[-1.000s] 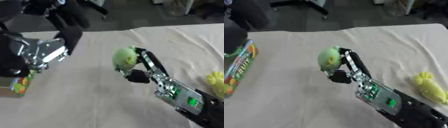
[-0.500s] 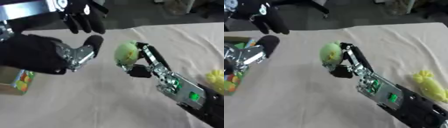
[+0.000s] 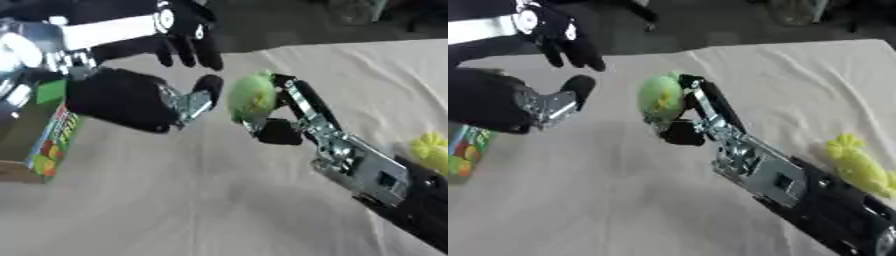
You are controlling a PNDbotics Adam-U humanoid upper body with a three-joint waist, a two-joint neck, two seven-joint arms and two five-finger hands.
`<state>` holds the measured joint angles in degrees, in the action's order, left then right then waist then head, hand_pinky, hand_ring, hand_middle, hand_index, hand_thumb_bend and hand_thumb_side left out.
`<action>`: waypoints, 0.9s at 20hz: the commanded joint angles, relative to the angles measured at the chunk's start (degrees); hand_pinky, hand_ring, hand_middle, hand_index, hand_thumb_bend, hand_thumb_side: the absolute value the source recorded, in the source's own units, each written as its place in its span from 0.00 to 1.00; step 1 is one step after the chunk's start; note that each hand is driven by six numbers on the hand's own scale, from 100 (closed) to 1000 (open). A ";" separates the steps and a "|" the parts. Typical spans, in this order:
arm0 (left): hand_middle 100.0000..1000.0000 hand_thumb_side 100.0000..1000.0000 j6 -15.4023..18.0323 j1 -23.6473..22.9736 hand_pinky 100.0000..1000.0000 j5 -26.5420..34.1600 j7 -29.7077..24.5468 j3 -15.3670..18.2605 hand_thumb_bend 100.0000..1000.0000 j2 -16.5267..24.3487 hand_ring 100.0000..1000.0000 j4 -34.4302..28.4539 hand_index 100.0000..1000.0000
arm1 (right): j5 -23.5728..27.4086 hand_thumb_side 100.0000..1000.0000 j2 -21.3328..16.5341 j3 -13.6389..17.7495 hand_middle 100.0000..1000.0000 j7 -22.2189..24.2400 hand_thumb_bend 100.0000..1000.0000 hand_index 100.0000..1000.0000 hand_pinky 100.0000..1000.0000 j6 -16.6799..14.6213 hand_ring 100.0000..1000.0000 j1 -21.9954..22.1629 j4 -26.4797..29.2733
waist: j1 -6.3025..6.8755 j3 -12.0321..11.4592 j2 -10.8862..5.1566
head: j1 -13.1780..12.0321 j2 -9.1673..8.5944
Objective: Pick up the objects with one hand, pass them to the other hand, and then place them into the box on the other side of the table.
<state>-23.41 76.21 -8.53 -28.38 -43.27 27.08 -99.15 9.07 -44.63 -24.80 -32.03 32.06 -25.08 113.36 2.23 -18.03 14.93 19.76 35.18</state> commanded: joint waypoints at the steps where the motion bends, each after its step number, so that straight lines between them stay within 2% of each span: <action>1: 0.69 0.45 1.09 1.34 0.73 -2.21 0.33 0.00 0.00 -0.90 0.73 2.60 0.77 | -0.06 0.00 -1.81 0.37 0.23 -19.94 0.00 0.42 0.67 19.91 0.43 -0.45 1.24 | -0.16 0.11 -1.81 | 0.14 0.25; 7: 0.70 0.44 3.66 1.17 0.74 -5.66 1.60 -0.79 0.00 -3.77 0.73 8.64 0.79 | 0.38 0.00 -2.08 0.00 0.23 -19.94 0.00 0.42 0.67 19.91 0.43 -0.64 1.24 | -0.21 0.07 -1.71 | 0.65 0.43; 13: 0.70 0.39 4.94 1.40 0.75 -8.23 4.12 -0.86 0.11 -6.05 0.75 12.16 0.82 | 0.62 0.00 -2.56 -0.14 0.24 -19.94 0.00 0.43 0.67 19.91 0.44 -0.68 1.24 | -0.41 -0.07 -1.78 | 0.99 0.19; 18: 0.69 0.55 4.21 1.37 0.77 -7.32 5.09 -0.95 0.19 -7.60 0.76 13.38 0.81 | -0.70 0.00 -3.00 0.38 0.25 -19.94 0.00 0.43 0.67 19.91 0.44 -0.53 1.24 | -0.63 -0.22 -1.83 | 1.35 0.20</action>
<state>-19.00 76.20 -16.20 -23.65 -44.69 19.29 -85.72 8.99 -45.78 -25.28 -32.03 32.06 -25.03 113.36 1.71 -18.16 14.92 20.90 35.60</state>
